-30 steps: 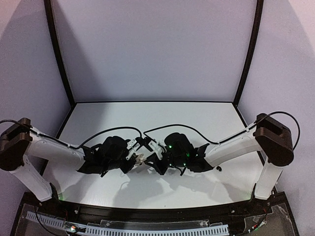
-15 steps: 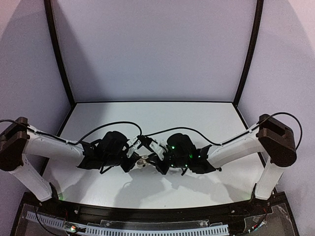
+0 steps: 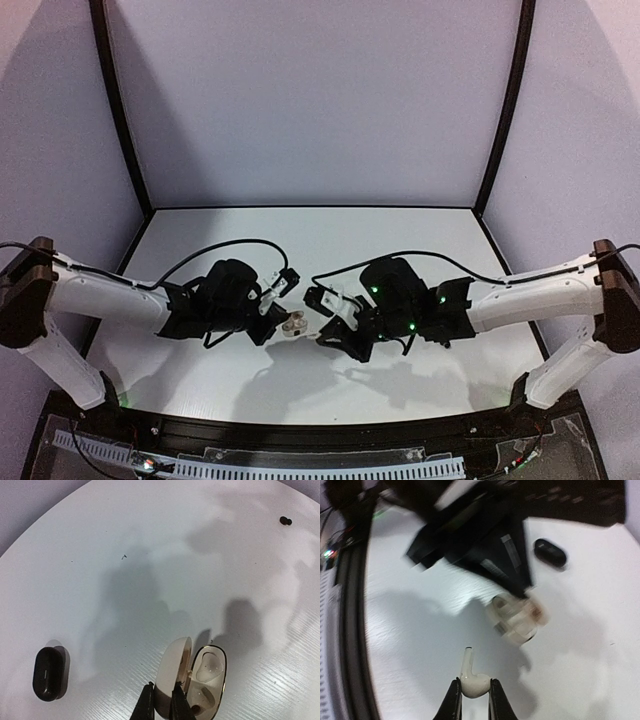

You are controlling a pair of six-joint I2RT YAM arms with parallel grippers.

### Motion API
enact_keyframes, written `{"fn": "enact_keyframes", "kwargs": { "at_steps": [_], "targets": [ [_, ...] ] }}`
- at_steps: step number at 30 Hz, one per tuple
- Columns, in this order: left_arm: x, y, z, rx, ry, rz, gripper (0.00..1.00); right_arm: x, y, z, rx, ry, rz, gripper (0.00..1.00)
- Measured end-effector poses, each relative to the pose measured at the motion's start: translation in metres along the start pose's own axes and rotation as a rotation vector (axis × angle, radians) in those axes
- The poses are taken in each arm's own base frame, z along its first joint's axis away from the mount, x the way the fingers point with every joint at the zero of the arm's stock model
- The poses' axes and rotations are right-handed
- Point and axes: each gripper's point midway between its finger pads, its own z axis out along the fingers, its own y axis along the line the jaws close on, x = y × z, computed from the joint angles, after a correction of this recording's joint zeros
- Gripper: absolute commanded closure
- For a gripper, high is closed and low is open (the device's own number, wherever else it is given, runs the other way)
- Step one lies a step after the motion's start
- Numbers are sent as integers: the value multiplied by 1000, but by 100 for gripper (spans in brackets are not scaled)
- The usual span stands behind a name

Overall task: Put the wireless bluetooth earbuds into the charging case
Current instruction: Place the left earbud at the center of the board.

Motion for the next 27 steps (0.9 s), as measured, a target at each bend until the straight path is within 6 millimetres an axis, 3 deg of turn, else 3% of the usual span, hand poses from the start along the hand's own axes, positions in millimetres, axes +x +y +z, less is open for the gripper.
{"fn": "enact_keyframes", "kwargs": {
  "at_steps": [9, 14, 20, 24, 27],
  "targets": [
    [1, 19, -1, -76, 5, 9, 99, 33, 73, -26, -439, 333, 142, 100],
    [-5, 29, -7, -105, -9, 10, 99, 79, 103, -23, -625, 609, 294, 100],
    [-13, 38, -17, -135, -38, 7, 99, 116, 107, -18, -680, 826, 442, 100],
    [-14, 43, -21, -149, -45, 4, 99, 115, 99, -16, -666, 869, 472, 100],
    [-14, 43, -22, -150, -45, 3, 99, 111, 91, -2, -652, 875, 456, 99]
  ]
}}
